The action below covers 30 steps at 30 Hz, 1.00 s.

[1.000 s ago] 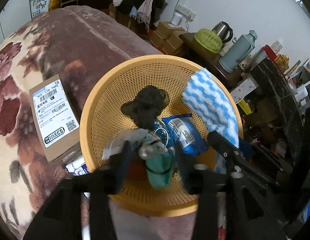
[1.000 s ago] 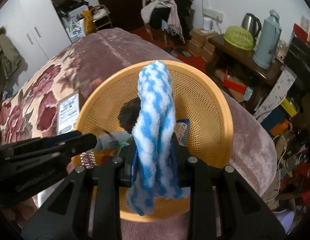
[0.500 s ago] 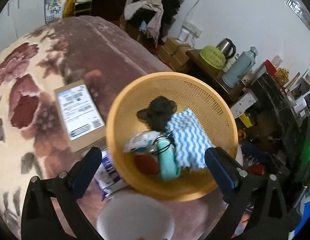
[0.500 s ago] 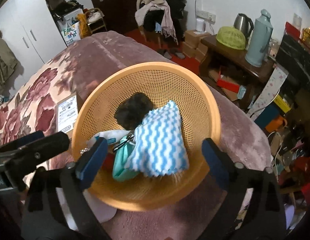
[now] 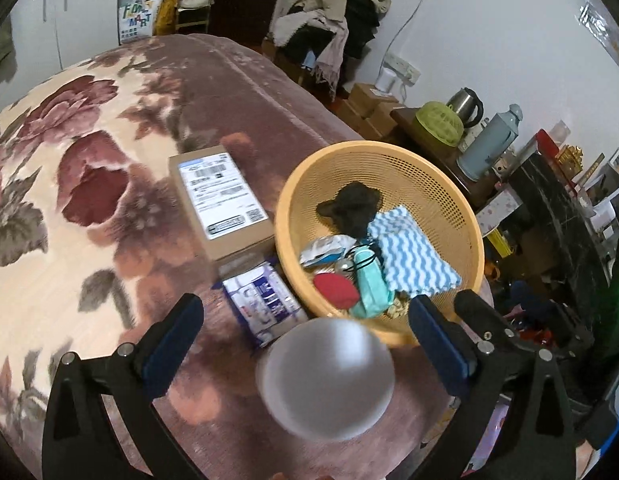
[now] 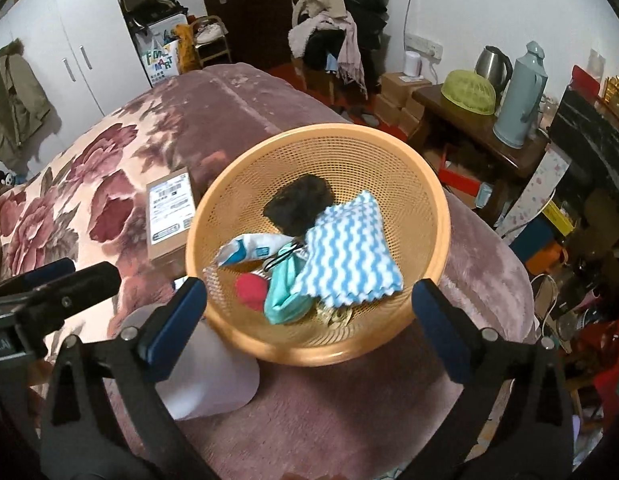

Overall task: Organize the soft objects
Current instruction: 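Withdraw both open tools from the basket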

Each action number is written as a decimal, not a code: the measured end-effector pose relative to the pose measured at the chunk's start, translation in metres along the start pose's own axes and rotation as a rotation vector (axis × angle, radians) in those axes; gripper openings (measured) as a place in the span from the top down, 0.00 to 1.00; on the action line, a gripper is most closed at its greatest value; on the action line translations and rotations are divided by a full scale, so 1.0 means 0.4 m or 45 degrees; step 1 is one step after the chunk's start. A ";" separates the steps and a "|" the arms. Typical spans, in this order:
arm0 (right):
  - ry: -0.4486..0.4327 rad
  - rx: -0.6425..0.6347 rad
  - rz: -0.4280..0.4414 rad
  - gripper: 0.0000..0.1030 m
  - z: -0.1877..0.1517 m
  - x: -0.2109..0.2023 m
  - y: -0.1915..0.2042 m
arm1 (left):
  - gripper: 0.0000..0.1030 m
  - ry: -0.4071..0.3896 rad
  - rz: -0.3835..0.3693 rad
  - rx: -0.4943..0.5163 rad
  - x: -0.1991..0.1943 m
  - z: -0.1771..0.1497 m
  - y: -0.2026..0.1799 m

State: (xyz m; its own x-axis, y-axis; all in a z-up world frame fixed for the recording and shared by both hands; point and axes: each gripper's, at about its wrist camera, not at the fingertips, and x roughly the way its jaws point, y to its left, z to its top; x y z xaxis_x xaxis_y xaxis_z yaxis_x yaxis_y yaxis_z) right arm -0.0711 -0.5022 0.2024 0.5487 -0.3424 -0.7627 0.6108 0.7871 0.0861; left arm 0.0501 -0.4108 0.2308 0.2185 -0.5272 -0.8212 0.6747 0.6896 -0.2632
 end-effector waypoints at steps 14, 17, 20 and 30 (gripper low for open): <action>-0.028 -0.101 0.043 0.00 -0.052 -0.053 0.143 | 0.01 -0.049 0.038 -0.054 -0.102 -0.079 0.130; -0.021 -0.118 0.052 0.00 -0.069 -0.053 0.169 | 0.01 -0.053 0.051 -0.069 -0.110 -0.099 0.162; -0.016 -0.137 0.061 0.00 -0.083 -0.055 0.192 | 0.01 -0.052 0.065 -0.084 -0.115 -0.116 0.192; 0.010 -0.201 0.086 0.00 -0.138 -0.055 0.267 | 0.01 -0.107 0.133 -0.098 -0.153 -0.190 0.261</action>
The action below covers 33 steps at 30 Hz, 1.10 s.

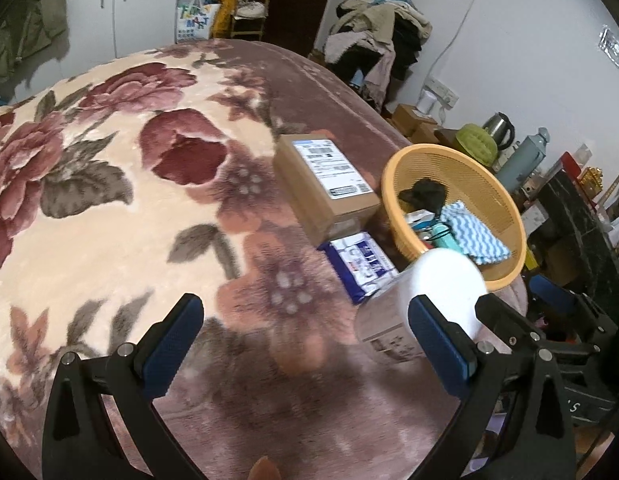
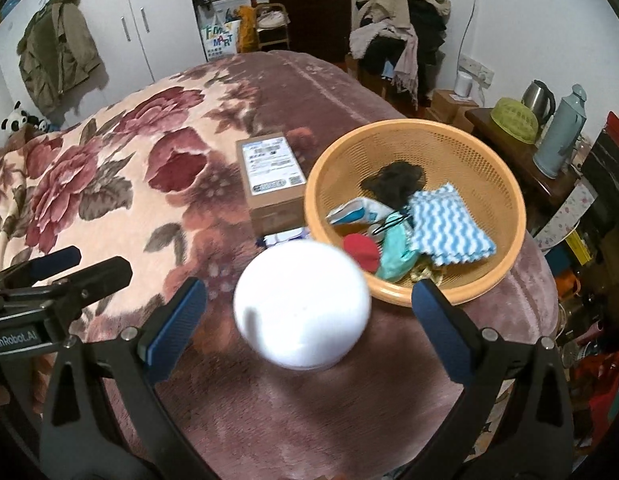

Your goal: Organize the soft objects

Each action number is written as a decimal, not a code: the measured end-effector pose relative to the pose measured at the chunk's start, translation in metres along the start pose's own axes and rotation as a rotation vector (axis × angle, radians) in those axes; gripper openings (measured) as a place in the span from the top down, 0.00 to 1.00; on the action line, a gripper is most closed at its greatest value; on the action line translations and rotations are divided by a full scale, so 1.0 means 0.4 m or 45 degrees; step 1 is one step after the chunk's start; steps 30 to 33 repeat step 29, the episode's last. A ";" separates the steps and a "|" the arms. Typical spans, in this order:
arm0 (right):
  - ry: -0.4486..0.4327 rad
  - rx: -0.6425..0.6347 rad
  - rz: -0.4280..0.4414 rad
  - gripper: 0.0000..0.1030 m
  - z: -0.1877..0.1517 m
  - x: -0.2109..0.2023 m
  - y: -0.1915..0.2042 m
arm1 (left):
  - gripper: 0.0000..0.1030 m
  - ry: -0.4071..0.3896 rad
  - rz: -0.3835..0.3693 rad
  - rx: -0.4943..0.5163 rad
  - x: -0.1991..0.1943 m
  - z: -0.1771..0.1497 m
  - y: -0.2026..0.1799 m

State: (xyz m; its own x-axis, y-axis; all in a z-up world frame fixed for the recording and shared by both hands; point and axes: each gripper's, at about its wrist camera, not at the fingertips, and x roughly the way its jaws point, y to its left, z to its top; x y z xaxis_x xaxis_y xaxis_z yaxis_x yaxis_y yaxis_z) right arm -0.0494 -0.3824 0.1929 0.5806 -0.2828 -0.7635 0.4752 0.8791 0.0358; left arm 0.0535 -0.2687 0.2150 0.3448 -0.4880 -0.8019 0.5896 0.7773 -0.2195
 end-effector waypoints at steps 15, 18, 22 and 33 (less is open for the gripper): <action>-0.002 -0.103 0.028 0.00 -0.077 0.015 0.132 | 0.01 -0.065 0.103 -0.054 -0.024 -0.106 0.122; -0.032 -0.114 0.049 0.00 -0.098 0.017 0.160 | 0.01 -0.054 0.118 -0.083 -0.021 -0.138 0.155; -0.050 -0.133 0.078 0.00 -0.130 0.026 0.204 | 0.04 -0.027 0.157 -0.109 -0.007 -0.183 0.194; -0.059 -0.184 0.067 0.00 -0.191 0.055 0.281 | 0.04 -0.034 0.230 -0.161 0.007 -0.266 0.271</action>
